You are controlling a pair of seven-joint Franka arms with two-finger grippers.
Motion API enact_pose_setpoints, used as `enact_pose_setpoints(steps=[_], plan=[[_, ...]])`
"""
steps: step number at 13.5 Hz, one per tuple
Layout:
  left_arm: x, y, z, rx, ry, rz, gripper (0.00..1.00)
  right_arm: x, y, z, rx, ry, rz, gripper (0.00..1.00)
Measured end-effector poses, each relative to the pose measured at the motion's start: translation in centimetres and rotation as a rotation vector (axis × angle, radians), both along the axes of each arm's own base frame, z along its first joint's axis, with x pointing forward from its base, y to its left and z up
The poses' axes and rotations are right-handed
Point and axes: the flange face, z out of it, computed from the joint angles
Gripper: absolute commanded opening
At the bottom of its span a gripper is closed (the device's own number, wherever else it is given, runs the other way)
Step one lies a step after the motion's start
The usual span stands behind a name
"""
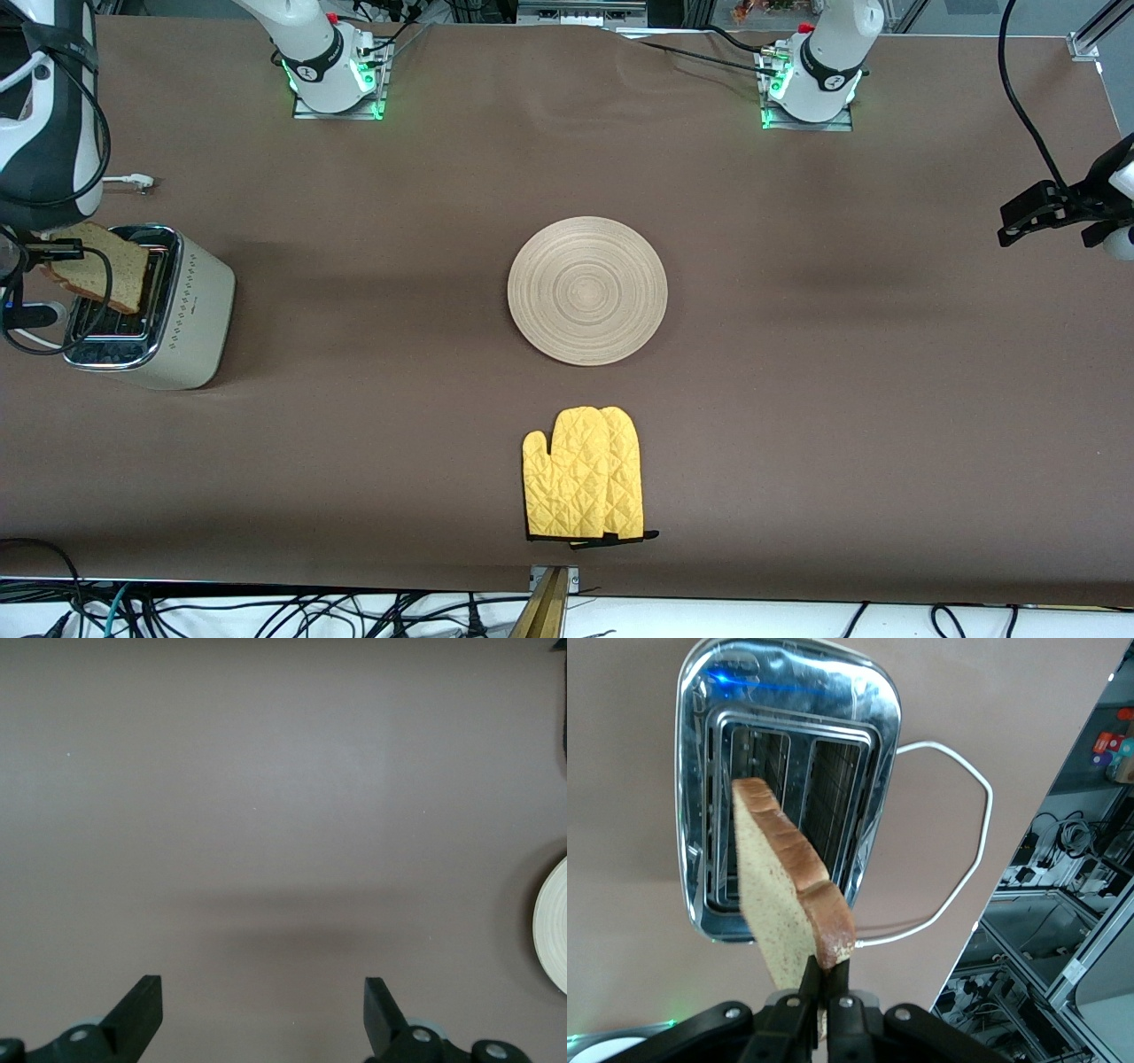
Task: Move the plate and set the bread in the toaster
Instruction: 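Lower the bread into the toaster slot with the right gripper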
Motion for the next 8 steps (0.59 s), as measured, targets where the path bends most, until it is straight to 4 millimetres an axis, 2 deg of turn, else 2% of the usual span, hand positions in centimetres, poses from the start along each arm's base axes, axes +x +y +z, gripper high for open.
enact_pose_setpoints(steps=[8], plan=[[0.0,0.2,0.0,0.000,0.001,-0.008,1.00,1.6,0.6,-2.8,0.008,-0.018,0.027,0.00]])
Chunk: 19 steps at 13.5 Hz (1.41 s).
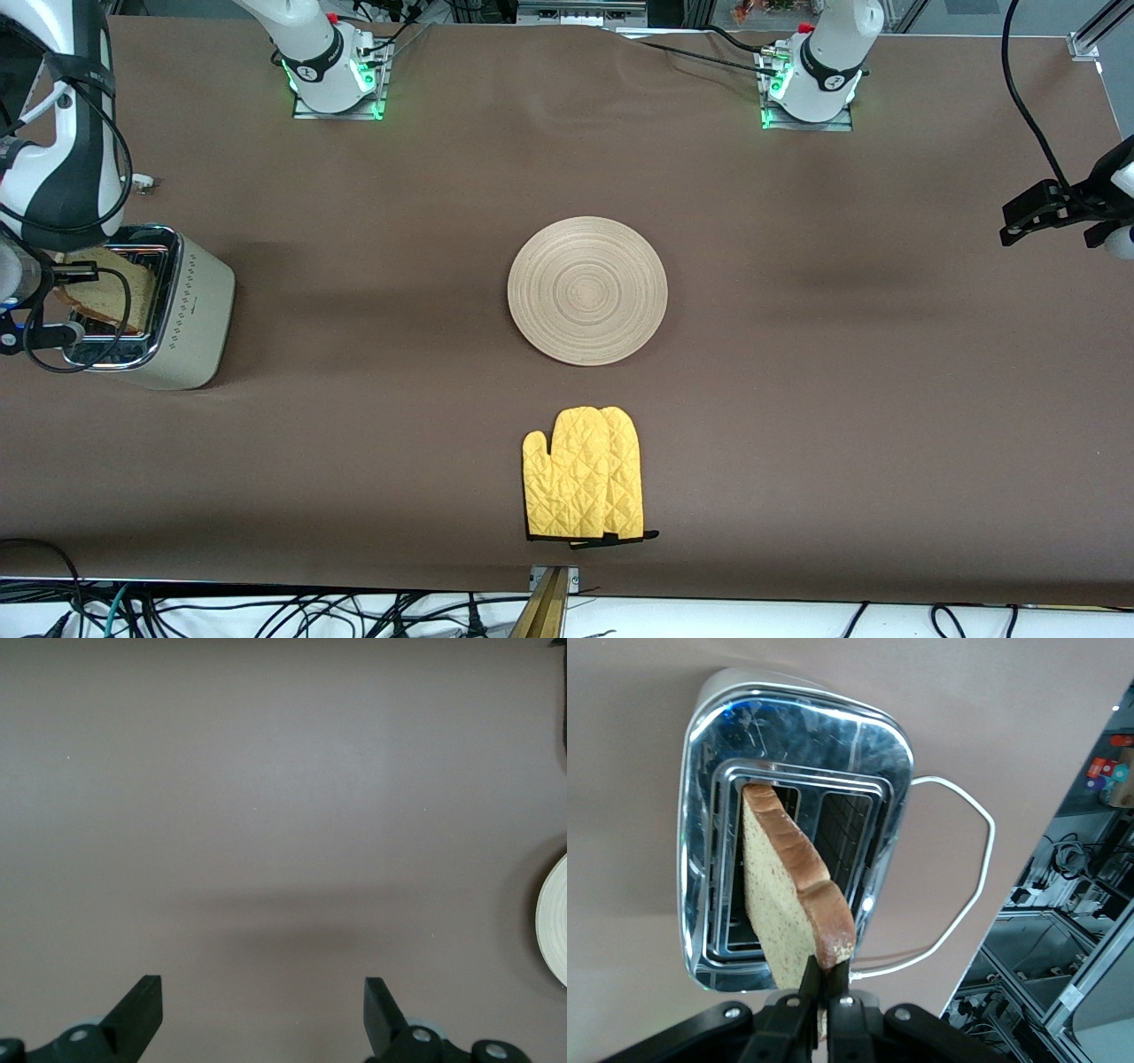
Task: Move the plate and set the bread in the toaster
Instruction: 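Lower the bread into the toaster slot with the right gripper, then open the right gripper and release the bread in the slot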
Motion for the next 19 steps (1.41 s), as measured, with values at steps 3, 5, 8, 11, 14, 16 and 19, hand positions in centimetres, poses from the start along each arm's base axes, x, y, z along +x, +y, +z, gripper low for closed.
enact_pose_setpoints(steps=[3,5,8,11,14,16,19], plan=[[0.0,0.0,0.0,0.000,0.000,-0.001,1.00,0.4,0.3,-1.4,0.020,0.006,-0.003,0.23],[0.0,0.0,0.0,0.000,0.000,-0.001,1.00,0.8,0.4,-2.8,0.049,0.002,-0.013,1.00],[0.0,0.0,0.0,0.000,0.000,-0.001,1.00,1.3,0.5,-4.2,0.110,-0.017,-0.041,1.00],[0.0,0.0,0.0,0.000,0.000,-0.001,1.00,2.3,2.4,-1.0,0.266,-0.095,-0.093,1.00],[0.0,0.0,0.0,0.000,0.000,-0.001,1.00,2.8,5.9,3.9,0.395,-0.138,-0.083,1.00],[0.0,0.0,0.0,0.000,0.000,-0.002,1.00,3.1,9.9,5.5,0.417,-0.149,-0.019,1.00],[0.0,0.0,0.0,0.000,0.000,-0.002,1.00,3.3,13.7,6.2,0.424,-0.154,0.040,1.00]])
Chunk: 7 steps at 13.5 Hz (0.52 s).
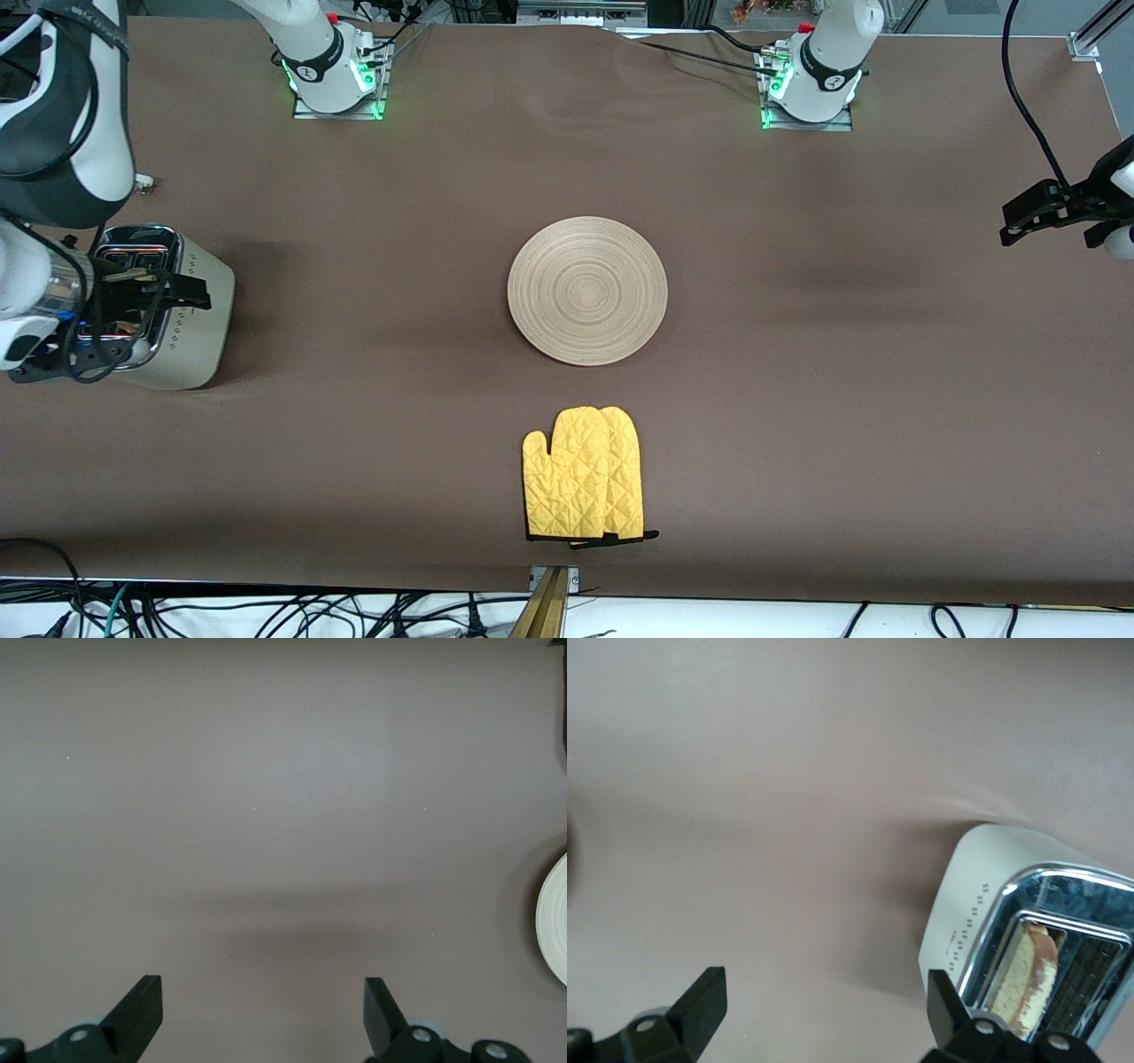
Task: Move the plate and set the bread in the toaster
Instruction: 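Open the right gripper and release the bread in the slot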
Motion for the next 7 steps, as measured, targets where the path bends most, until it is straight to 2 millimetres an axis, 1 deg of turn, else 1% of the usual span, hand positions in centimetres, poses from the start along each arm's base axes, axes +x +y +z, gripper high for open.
enact_pose_setpoints(steps=[3,4,7], plan=[[0.0,0.0,0.0,0.000,0.000,0.000,1.00,0.2,2.1,1.6,0.001,-0.039,0.026,1.00],[0.0,0.0,0.0,0.000,0.000,0.000,1.00,0.3,2.9,2.1,0.002,-0.055,0.003,1.00],[0.0,0.0,0.0,0.000,0.000,-0.001,1.00,0.1,5.2,3.7,-0.009,-0.096,-0.198,1.00]])
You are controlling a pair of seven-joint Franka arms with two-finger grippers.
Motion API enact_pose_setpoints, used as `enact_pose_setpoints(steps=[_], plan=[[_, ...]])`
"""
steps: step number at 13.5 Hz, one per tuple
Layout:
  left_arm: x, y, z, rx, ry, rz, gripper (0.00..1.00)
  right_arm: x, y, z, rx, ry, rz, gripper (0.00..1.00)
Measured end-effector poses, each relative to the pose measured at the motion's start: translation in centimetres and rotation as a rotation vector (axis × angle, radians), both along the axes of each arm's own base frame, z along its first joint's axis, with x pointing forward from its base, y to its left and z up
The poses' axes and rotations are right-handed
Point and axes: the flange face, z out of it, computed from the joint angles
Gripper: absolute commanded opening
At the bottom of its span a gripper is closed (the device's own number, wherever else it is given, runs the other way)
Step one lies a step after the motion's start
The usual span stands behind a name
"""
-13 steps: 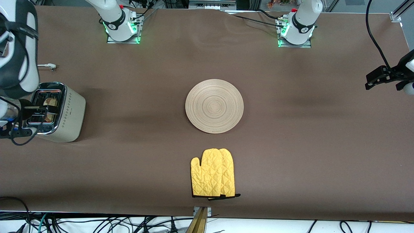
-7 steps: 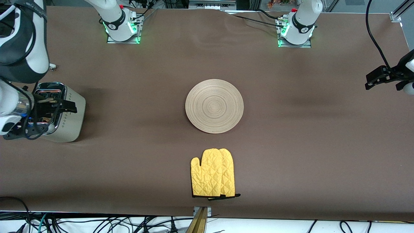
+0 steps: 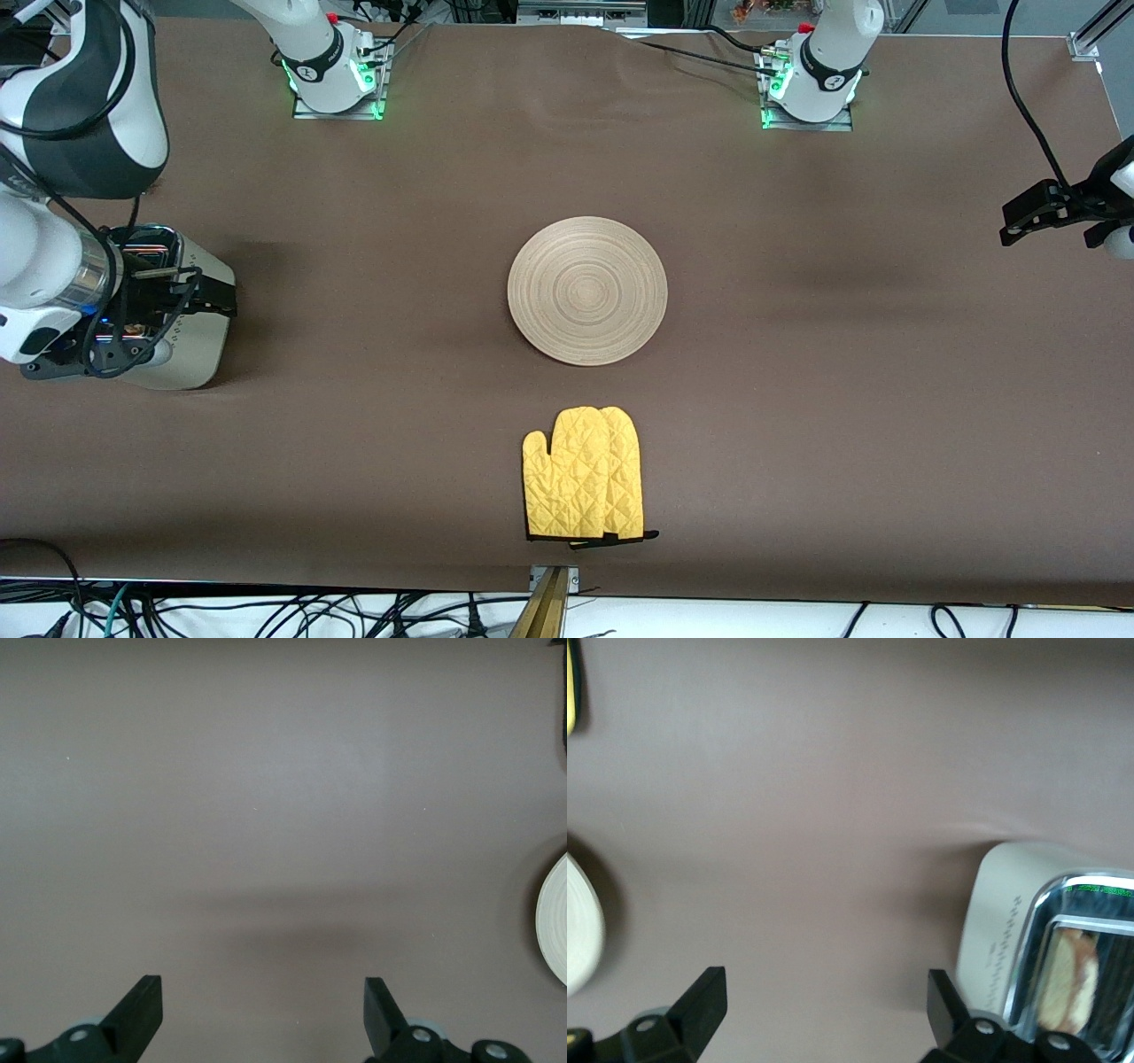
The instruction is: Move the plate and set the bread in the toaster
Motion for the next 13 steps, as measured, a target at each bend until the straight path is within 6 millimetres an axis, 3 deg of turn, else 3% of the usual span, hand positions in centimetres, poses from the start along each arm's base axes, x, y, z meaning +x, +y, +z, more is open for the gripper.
enact_pose_setpoints(steps=[4,11,13], plan=[[0.0,0.0,0.0,0.000,0.000,0.000,1.00,-1.6,-1.1,3.6,0.027,-0.049,-0.168,1.00],[0.0,0.0,0.0,0.000,0.000,0.000,1.00,-5.9,-4.7,3.1,0.028,0.009,-0.071,1.00],[0.0,0.0,0.0,0.000,0.000,-0.001,1.00,-6.5,-4.8,3.1,0.029,0.018,-0.067,1.00]])
